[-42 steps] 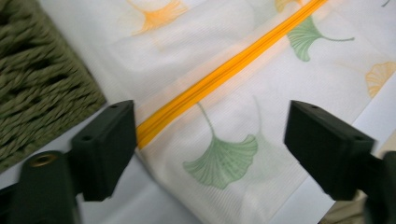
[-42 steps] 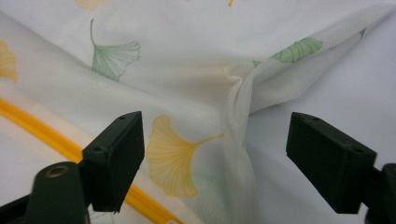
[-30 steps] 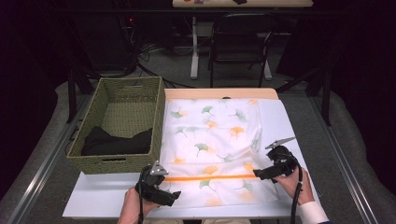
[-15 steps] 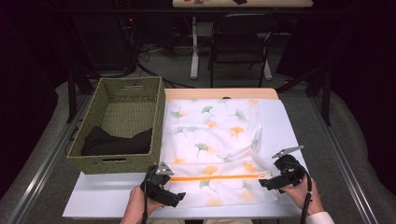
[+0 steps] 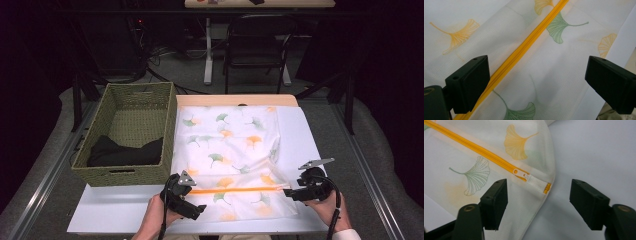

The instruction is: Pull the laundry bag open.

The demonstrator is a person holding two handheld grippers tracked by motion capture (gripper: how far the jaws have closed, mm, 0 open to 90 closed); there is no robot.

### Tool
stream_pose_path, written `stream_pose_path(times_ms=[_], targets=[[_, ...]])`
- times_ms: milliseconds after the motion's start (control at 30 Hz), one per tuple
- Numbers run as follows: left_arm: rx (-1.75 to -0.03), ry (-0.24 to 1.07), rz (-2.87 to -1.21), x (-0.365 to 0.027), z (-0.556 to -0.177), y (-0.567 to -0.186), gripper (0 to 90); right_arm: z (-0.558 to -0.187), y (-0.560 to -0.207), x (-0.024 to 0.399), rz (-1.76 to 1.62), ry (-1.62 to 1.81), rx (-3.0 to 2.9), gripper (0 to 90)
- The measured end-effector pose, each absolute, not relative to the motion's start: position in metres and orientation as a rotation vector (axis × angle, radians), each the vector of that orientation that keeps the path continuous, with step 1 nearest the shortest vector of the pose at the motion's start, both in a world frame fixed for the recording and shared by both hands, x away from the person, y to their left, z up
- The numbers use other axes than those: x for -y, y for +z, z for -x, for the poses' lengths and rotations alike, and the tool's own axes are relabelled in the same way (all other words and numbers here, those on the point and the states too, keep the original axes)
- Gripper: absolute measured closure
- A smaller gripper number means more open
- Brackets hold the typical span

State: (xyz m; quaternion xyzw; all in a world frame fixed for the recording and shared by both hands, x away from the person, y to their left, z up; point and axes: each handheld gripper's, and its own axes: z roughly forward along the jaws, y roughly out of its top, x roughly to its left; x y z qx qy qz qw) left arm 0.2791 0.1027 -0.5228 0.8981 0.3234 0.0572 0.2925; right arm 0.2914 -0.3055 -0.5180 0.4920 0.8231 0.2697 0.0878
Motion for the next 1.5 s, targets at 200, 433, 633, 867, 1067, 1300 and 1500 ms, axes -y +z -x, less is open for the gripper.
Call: stream_pose_path(times_ms=[200,433,633,867,1067,1300,1500], targets=[[-0.865,0.158,-2.397,-0.100,-0.281,-0.525,7.2,-0.296,-0.522,0.312,-1.516,0.793,-2.414,46.2],[-0.861,0.147,-2.401,-0.097,-0.281,-0.527,8.3,-0.306,-0.530,0.306,-1.565,0.775,-2.413,53.7],[-0.850,0.147,-2.407,-0.096,-0.281,-0.528,8.5,-0.311,-0.535,0.298,-1.592,0.767,-2.414,60.5],[-0.863,0.144,-2.365,-0.097,-0.282,-0.530,8.5,-0.309,-0.536,0.294,-1.599,0.746,-2.402,70.9],[-0.853,0.128,-2.383,-0.094,-0.281,-0.533,8.7,-0.309,-0.536,0.294,-1.605,0.745,-2.404,79.6],[-0.828,0.126,-2.399,-0.090,-0.281,-0.531,8.8,-0.308,-0.535,0.293,-1.592,0.766,-2.422,84.0],[-0.802,0.085,-2.385,-0.083,-0.281,-0.528,7.9,-0.303,-0.525,0.290,-1.540,0.768,-2.428,84.1]])
